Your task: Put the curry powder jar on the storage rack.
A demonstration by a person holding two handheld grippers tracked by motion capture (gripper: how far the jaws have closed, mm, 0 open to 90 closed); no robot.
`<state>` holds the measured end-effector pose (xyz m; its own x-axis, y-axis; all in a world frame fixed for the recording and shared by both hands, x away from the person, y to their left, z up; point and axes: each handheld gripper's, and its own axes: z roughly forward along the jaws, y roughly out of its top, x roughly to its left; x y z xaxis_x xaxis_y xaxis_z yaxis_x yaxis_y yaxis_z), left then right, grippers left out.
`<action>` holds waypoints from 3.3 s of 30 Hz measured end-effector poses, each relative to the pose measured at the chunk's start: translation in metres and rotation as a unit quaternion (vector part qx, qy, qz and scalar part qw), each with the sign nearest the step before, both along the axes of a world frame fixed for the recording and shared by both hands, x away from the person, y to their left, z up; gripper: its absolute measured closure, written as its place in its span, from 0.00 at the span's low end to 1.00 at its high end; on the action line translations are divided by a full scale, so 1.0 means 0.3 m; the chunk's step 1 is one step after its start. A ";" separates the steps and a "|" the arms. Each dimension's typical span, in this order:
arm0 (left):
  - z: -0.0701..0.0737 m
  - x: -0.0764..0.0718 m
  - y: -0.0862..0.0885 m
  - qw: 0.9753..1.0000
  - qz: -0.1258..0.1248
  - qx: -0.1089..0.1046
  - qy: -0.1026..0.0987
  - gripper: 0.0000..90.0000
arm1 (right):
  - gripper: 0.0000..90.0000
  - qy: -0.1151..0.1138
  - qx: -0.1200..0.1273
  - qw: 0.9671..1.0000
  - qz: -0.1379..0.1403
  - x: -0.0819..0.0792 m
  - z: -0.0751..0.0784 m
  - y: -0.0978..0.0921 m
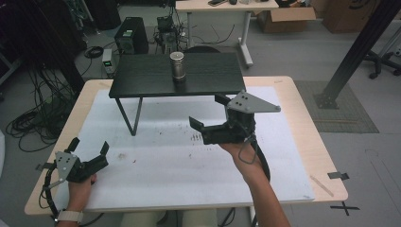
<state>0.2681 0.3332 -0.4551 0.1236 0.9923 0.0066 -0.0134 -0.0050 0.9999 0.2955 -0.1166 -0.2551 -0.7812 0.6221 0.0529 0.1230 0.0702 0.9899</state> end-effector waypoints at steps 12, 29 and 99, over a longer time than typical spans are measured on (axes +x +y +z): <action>0.000 0.000 -0.001 1.000 0.000 0.000 0.000 0.00 | 0.00 0.005 0.004 1.000 -0.026 -0.029 -0.102 -0.087; 0.000 0.001 0.000 1.000 0.001 0.000 0.002 0.00 | 0.00 -0.005 0.000 0.995 -0.103 -0.025 -0.281 -0.170; 0.001 0.002 -0.002 1.000 0.003 0.001 0.004 0.00 | 0.00 -0.080 0.029 0.964 -0.252 -0.077 -0.668 -0.233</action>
